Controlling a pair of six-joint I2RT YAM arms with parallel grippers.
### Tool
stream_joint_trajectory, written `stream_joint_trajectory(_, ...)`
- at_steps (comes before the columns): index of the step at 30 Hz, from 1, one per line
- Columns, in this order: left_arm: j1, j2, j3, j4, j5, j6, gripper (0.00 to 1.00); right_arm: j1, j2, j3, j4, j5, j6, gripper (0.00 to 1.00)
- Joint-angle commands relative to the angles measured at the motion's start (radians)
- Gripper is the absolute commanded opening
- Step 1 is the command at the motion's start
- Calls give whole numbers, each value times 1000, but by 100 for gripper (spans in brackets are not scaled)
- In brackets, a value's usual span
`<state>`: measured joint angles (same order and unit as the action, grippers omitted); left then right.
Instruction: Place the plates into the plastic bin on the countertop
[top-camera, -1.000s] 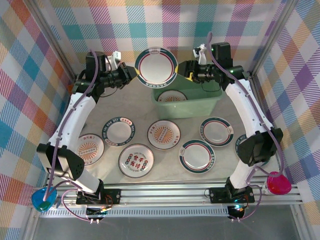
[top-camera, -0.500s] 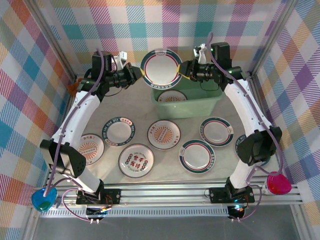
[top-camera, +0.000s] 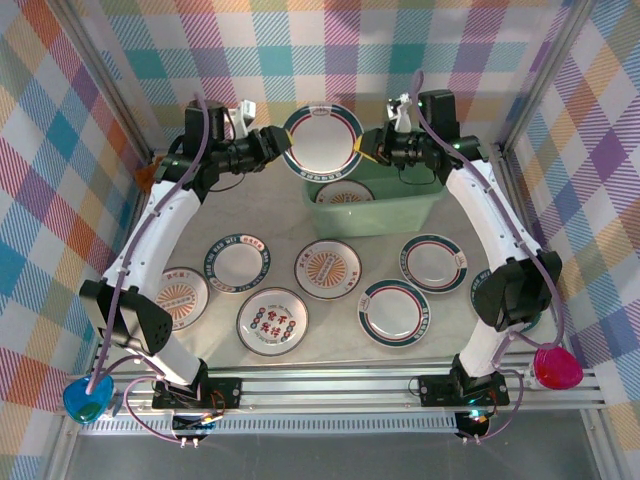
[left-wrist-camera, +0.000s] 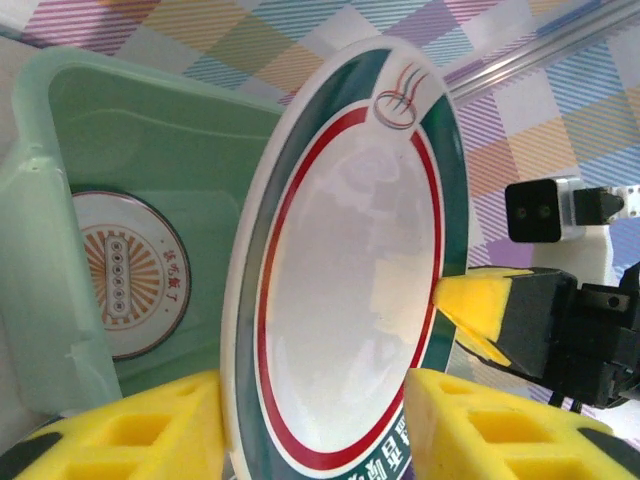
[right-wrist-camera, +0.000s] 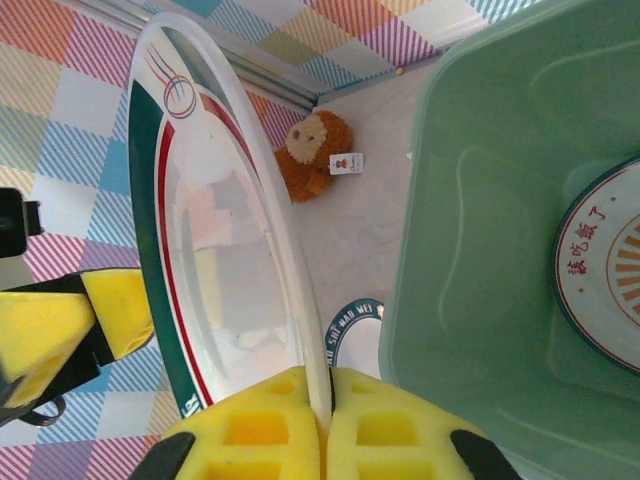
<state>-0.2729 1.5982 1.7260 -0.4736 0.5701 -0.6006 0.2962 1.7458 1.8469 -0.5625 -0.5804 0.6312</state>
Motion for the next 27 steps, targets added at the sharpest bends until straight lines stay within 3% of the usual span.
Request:
stream_joint_trajectory(1,-2,1,65,-24,-21,49,59,-5,-11,-2,59,16,28,0)
stream_joint_trajectory(6,45,-10,71,-40,-54,59,69,-45,-6,6,42,65,19,0)
stream_joint_trajectory(16,158,-71,-45,-72,-64,74,71,-120,145,109,-88,197,-170,0)
stream_joint_trajectory(27,197,-69,-110,-127,-82,124,72,-110,269,98,-152,139,-270,0)
